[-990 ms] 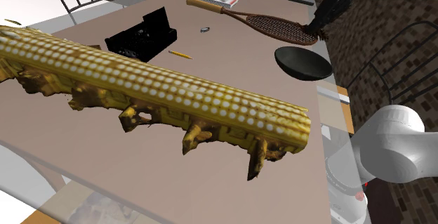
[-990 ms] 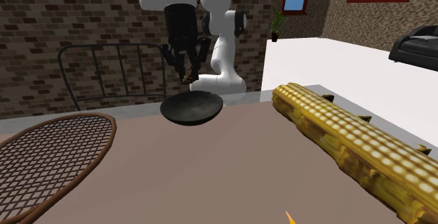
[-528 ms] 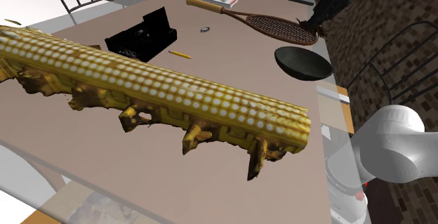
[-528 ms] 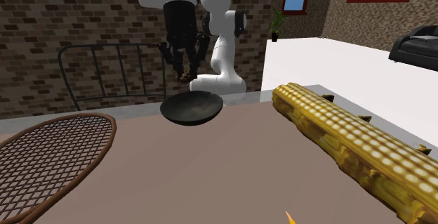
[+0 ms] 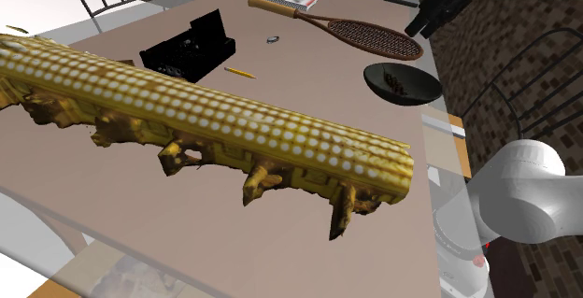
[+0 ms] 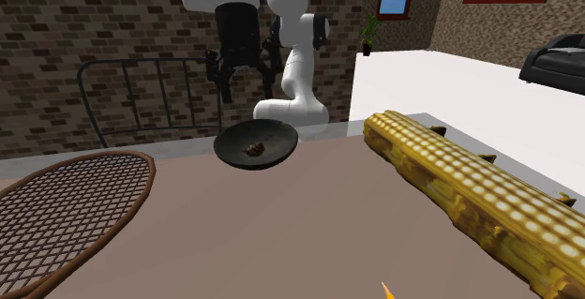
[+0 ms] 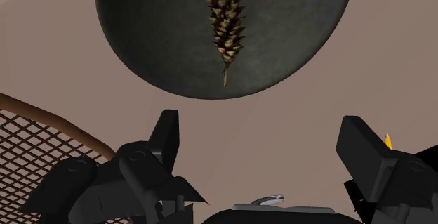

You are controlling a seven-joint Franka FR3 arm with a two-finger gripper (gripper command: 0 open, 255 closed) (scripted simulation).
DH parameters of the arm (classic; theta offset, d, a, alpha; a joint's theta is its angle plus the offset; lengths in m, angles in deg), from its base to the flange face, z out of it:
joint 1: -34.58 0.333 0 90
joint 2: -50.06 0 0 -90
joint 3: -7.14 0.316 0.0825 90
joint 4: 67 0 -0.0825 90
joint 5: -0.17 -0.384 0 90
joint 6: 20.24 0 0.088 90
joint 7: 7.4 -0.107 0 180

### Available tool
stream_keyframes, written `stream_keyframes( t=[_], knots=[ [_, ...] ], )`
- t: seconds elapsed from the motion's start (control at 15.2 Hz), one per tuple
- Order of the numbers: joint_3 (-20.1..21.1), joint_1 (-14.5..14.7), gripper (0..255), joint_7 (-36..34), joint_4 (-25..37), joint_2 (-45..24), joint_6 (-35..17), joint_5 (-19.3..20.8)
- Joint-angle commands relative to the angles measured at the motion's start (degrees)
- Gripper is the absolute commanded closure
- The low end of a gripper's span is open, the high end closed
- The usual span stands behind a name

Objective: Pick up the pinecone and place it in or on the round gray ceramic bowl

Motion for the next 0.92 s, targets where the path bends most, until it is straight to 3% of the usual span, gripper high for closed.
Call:
stream_keyframes(
  t=[0.0, 0.07, 0.33, 0.86],
  knots=[
    [-0.05, -1.02, 0, -0.13, -11.83, 6.13, -0.30, -0.06],
    [-0.20, -0.69, 0, -0.11, -10.68, 4.44, -0.93, -0.26],
    [-0.89, -0.68, 0, -0.17, -2.74, 3.34, 5.93, 0.19],
    [-0.88, -0.69, 0, -0.16, -2.74, 3.34, 5.93, 0.18]
  ],
)
